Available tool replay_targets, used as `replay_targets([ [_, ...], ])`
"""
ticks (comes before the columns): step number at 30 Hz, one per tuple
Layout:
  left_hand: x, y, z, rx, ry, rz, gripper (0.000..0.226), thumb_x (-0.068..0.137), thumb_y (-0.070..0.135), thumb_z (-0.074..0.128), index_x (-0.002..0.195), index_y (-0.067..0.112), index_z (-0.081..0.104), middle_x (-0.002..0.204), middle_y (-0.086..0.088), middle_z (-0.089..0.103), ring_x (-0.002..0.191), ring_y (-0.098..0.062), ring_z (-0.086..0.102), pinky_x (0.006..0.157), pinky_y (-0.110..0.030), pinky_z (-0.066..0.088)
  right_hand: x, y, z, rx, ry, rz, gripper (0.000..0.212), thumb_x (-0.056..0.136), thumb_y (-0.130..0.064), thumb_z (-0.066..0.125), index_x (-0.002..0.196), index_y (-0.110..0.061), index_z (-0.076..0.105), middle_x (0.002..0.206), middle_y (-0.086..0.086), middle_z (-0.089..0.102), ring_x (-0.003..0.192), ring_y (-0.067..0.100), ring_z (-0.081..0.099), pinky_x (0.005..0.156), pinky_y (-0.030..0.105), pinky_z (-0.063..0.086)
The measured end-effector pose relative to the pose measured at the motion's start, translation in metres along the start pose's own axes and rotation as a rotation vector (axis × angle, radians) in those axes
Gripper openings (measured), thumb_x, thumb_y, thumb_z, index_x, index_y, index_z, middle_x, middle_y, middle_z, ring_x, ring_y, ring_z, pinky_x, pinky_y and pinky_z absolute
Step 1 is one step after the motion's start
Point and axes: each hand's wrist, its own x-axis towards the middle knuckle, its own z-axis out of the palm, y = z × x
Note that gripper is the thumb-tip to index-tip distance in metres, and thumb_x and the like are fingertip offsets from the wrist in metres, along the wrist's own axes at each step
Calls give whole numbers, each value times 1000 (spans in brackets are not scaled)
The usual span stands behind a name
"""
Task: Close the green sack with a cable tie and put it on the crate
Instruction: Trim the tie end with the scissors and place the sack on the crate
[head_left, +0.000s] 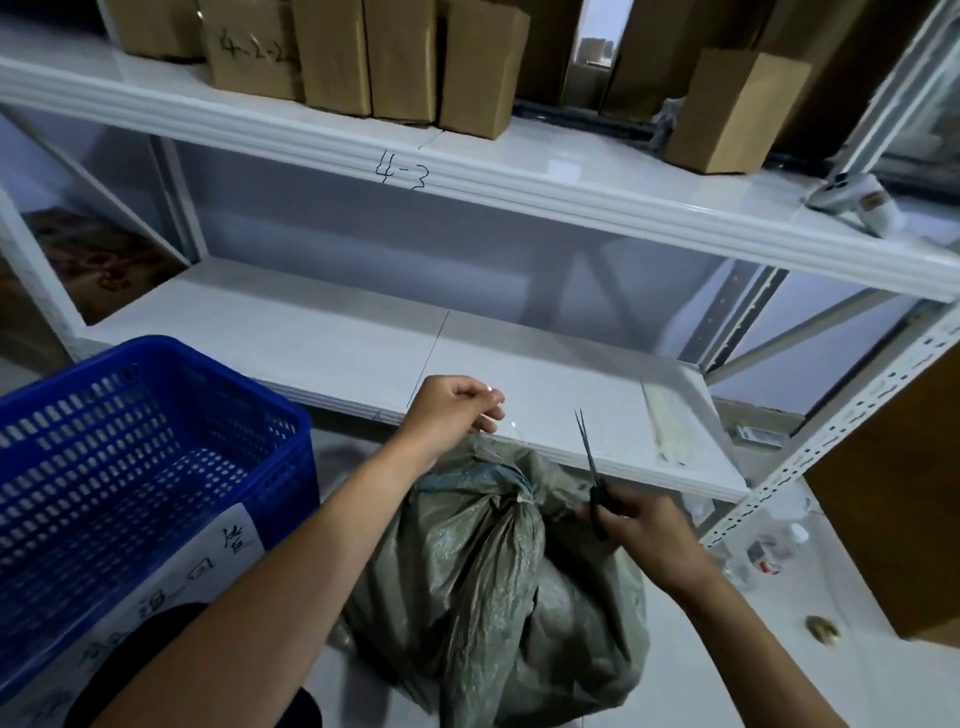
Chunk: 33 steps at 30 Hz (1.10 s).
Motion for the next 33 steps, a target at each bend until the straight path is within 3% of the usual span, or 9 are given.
replay_targets([
  [3,5,-15,13,-16,-45,-90,16,91,9,69,96,-5,73,84,-16,77,62,-23,67,76,-36,53,7,2,-5,42,50,15,15,83,-40,75,69,-36,76,63,-9,72,54,9,68,64,33,58],
  [7,24,-22,35,-57,-51,-200,13,91,10,67,94,-1,73,81,-14,78,56,-18,68,68,-29,55,23,8,-12,5,72,53,20,90,-39,68,77,-28,77,69,-12,75,52,8,70,60,18,52],
  [11,41,-27,60,-16,-36,-291,19,92,13,63,96,-3,72,77,-12,78,53,-17,67,59,-24,54,40,24,-8,-129,9,10,24,92,-39,63,78,-21,71,65,-4,73,58,3,69,73,31,56],
  [16,54,-41,91,69,-69,-376,16,93,12,65,95,-4,68,72,-13,76,48,-17,65,53,-28,57,64,39,-4,-122,88,40,23,86,-47,66,86,-24,63,75,-1,76,78,21,71,76,36,54],
  [21,64,-63,94,287,-57,-320,17,90,16,70,84,1,73,74,-11,77,46,-13,64,57,-30,55,104,48,-8,-111,74,113,15,83,-40,71,81,-26,68,81,5,75,80,27,69,75,36,55],
  [26,66,-70,80,558,-175,-239,14,90,18,67,80,13,76,73,-2,78,51,-11,64,62,-27,55,153,63,-5,-137,-30,208,15,84,-35,72,77,-22,69,80,7,71,79,24,66,66,31,49],
  [29,61,-72,76,691,-247,-198,14,85,23,67,74,19,76,71,2,76,59,-8,65,68,-24,54,189,70,12,-229,-33,246,23,89,-36,65,88,-13,68,84,7,66,80,24,61,57,28,40],
  [33,48,-85,81,730,-274,-161,21,84,34,66,65,25,67,76,5,74,76,-9,69,76,-26,54,232,80,40,-328,-13,282,35,92,-37,59,111,-7,64,104,14,69,97,31,65,69,29,41],
])
